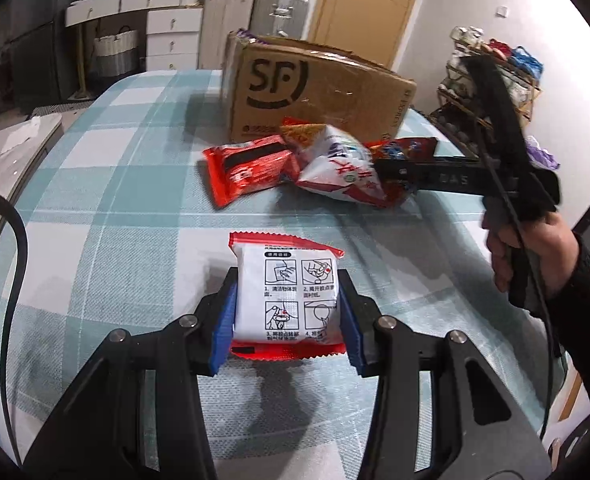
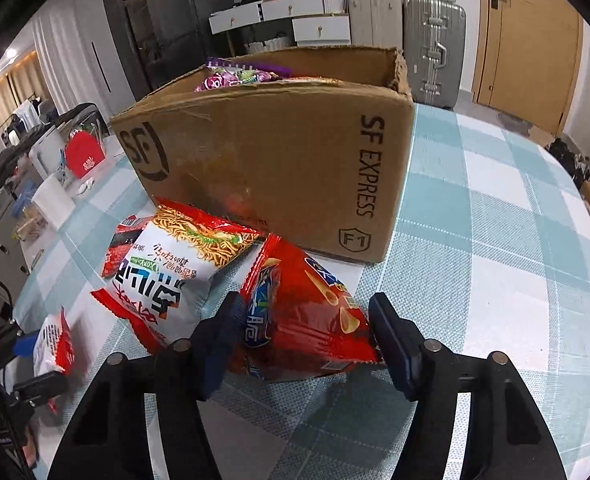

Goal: Organize snacks
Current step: 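Grasp the red Oreo bag with the right gripper while the left gripper holds the white-red pack, then carry the white-red pack and red Oreo bag over the box with both grippers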

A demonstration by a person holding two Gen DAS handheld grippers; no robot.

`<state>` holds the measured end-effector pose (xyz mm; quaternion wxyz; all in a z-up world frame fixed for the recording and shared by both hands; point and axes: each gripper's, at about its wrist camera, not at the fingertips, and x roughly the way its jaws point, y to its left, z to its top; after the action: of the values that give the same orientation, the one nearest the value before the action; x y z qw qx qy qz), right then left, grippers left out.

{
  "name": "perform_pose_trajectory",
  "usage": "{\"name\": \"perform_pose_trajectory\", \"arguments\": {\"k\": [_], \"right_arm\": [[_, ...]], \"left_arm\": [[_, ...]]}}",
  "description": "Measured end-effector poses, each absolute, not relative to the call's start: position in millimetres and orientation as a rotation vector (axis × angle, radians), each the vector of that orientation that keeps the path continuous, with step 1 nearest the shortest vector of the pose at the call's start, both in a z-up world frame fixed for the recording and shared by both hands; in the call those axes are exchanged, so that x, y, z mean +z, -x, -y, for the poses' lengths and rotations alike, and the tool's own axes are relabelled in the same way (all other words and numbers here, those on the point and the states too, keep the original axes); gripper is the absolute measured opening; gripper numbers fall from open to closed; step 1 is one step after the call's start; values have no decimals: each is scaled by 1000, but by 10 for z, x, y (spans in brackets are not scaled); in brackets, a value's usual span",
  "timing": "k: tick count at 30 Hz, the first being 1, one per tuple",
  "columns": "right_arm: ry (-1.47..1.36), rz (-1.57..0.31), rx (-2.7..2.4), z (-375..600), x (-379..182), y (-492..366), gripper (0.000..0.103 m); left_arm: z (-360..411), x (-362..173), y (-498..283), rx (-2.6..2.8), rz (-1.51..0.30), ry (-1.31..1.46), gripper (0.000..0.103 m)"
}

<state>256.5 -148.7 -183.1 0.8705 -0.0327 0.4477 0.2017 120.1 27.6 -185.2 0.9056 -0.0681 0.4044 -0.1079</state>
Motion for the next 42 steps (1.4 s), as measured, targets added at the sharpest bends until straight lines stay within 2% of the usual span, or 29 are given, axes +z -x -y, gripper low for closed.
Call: {"name": "perform_pose_trajectory", "arguments": {"k": [3,8,10,12,22,42], "right_arm": [[42,-909,447,1522,-1819,-2514,48],[18,-907,449,1594,-1798,-2410,45],[-6,-899,440,1649,-1751,-2367,39],[-41,-892,446,1721,-1692,-2316,38],[-128,-815,488,1934,-1296,-1887,38],[-156,-593,650,1718,46,-1271,37]], "left_arm": [[-290,-1867,-1215,-215,-842,148,42],[-244,-1850,-1205,-211,-831,119,42],[-246,-1846,-1196,-203,-830,115,42],[-241,-1825,-1176,-195,-814,107,42],[-151,-1709,-1004,-128,-818,55,42],[0,-446,-836,-64,-582,-77,43]]}}
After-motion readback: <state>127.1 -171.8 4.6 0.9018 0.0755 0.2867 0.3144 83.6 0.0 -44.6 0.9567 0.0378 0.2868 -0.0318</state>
